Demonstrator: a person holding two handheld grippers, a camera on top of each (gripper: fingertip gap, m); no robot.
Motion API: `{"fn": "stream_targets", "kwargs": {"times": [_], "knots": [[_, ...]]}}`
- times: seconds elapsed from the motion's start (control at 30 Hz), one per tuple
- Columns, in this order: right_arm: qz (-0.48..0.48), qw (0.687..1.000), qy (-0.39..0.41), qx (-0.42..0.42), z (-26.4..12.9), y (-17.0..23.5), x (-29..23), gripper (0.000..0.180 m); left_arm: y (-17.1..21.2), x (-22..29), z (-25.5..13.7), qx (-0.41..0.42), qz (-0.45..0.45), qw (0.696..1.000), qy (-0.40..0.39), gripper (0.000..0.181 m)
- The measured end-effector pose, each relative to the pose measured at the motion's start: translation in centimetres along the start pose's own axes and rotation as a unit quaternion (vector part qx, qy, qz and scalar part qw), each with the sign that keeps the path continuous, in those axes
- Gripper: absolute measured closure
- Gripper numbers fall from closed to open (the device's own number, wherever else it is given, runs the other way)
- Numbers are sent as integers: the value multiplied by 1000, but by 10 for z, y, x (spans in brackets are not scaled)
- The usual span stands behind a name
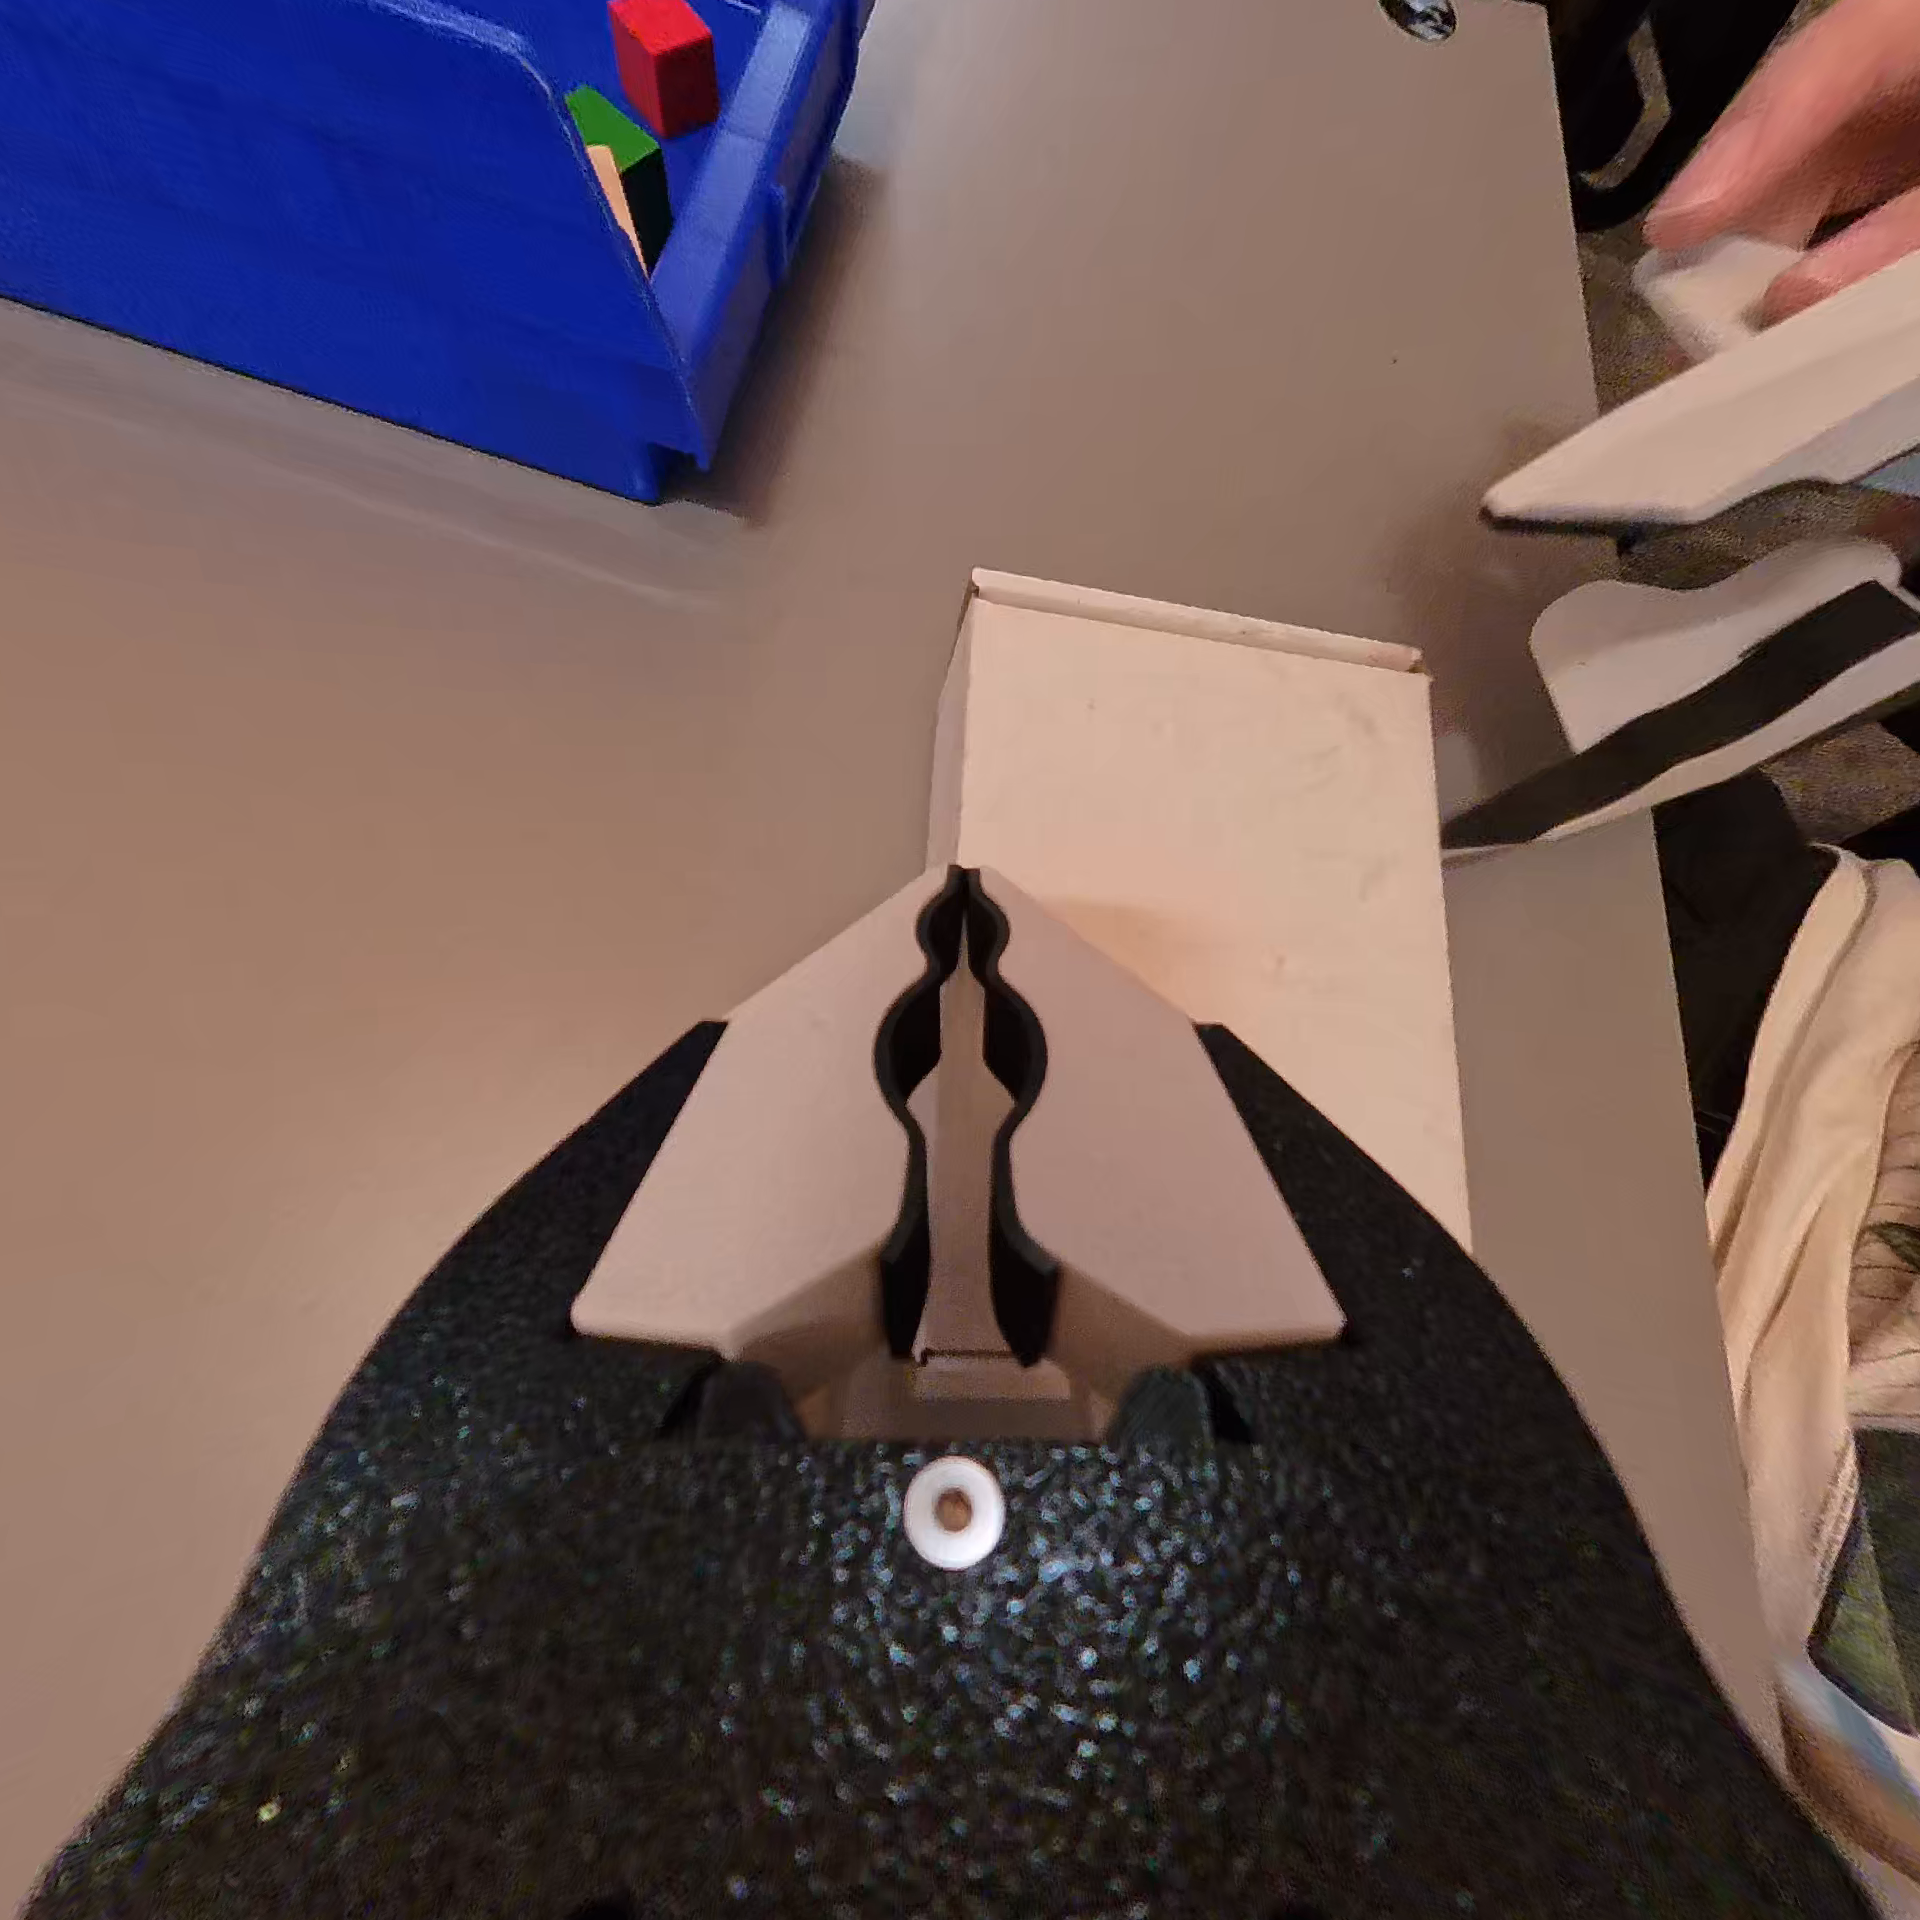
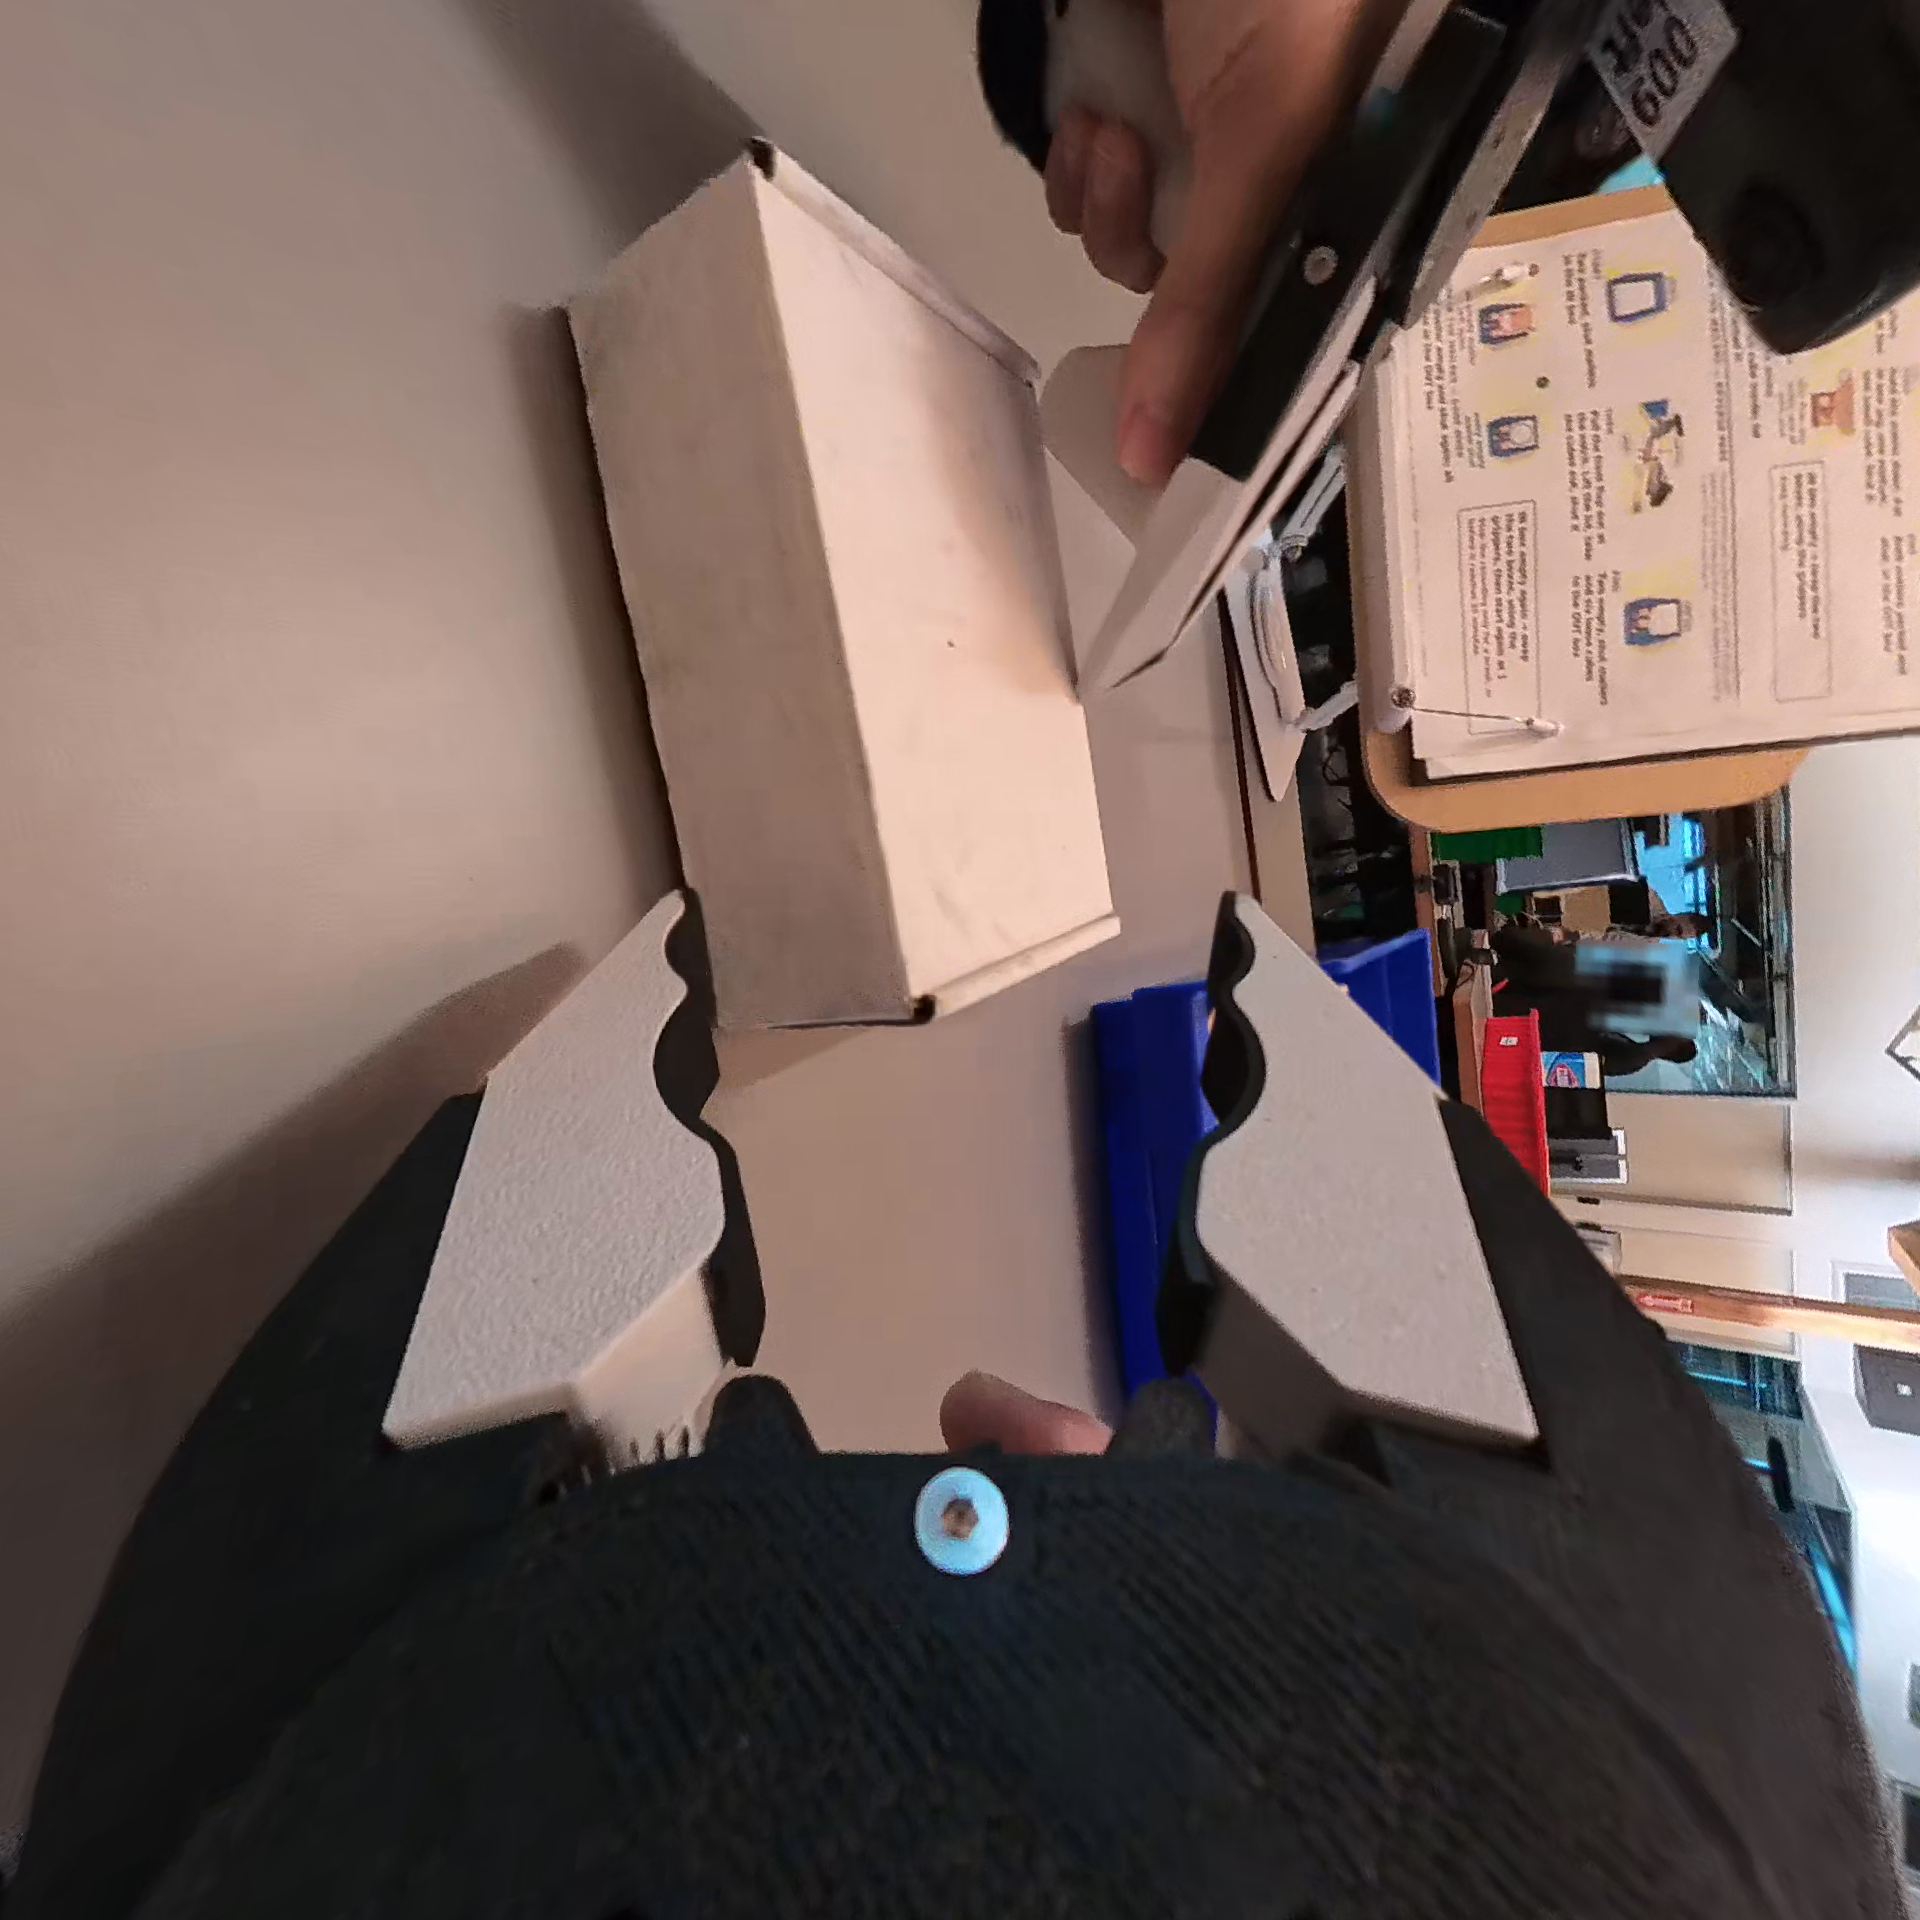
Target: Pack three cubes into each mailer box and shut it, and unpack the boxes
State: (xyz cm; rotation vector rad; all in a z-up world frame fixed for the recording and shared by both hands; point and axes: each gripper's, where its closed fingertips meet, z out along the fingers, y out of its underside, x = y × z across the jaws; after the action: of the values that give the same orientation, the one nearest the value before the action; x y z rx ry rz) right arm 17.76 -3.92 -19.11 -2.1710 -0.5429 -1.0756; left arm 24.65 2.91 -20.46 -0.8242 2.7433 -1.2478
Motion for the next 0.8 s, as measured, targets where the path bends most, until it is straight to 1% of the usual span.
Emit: {"fn": "stream_targets", "kwargs": {"times": [0.03, 0.17, 0.33, 0.47, 0.63, 0.8], "knots": [[-3, 1000, -4, 0, 2, -2, -2, 84, 0, 0, 0, 4, 0, 1000, 0, 181], [-22, 1000, -8, -3, 8, -8, -8, 84, 0, -5, 0, 8, -4, 1000, -8, 181], [-54, 998, -4, -23, 14, -5, -13, 82, -1, -6, 0, 0, 2, 1000, -12, 181], [-89, 995, 23, -37, 18, -5, -9, 80, -1, -14, 0, -7, -3, 999, -34, 181], [-112, 992, 50, -42, 23, -7, -5, 79, -2, -10, 0, 1, -3, 1000, -20, 181], [-132, 987, 76, -53, 29, -7, 0, 79, -2, -13, 0, 13, -12, 1000, -23, 181]]}}
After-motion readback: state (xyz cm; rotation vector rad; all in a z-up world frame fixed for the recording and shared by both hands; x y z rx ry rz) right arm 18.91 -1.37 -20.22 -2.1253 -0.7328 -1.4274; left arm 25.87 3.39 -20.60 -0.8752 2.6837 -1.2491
